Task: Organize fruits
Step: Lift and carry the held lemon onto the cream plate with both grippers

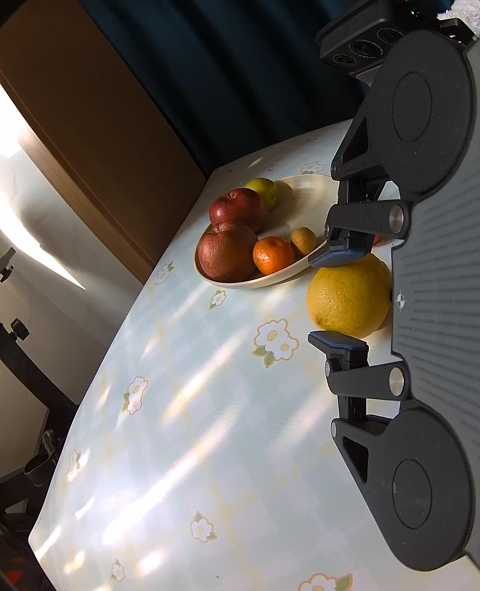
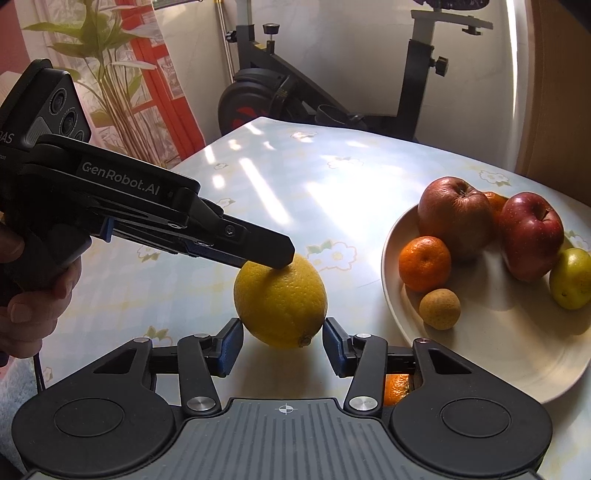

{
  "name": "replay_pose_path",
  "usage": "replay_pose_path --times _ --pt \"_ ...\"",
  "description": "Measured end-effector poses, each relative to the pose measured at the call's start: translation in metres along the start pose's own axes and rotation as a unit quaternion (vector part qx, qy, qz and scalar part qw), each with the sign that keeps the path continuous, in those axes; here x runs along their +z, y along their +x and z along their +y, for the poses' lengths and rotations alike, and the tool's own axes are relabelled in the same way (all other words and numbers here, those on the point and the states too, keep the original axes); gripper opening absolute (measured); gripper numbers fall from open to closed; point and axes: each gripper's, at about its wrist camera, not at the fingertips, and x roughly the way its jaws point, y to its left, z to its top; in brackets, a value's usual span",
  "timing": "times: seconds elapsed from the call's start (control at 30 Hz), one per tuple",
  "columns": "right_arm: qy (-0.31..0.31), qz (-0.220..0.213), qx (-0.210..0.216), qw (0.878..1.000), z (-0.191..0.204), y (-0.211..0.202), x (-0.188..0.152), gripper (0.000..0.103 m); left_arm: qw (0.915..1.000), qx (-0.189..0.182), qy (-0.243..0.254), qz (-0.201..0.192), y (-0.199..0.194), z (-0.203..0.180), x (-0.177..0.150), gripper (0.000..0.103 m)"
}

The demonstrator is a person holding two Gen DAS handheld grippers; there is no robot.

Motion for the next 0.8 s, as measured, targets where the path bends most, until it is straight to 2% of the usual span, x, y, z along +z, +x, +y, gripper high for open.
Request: replay_pose_path --times 0.33,0.5,0.6,0.8 --pt "0.027 -0.055 -0.017 0.998 -0.029 -0.041 0.000 0.044 0.9981 -0.002 0.062 -0.005 0.002 -0.054 0.016 0.040" --pt "0.043 -0.070 -0.035 0.996 -0.056 -0.056 0.001 0.044 0.9961 -0.009 0.088 0.002 0.019 -0.081 0.025 0.040" --pt "0.047 -0.074 -0.049 0.995 -0.073 -0.060 0.002 0.044 0.9961 -0.016 0.086 0.010 0.035 -0.093 0.033 0.040" --pt "0.058 -0.065 -0.065 0.994 -0.104 -0.054 -0.001 0.044 0.9939 -0.013 0.105 0.030 0.069 -0.113 0.042 0.040"
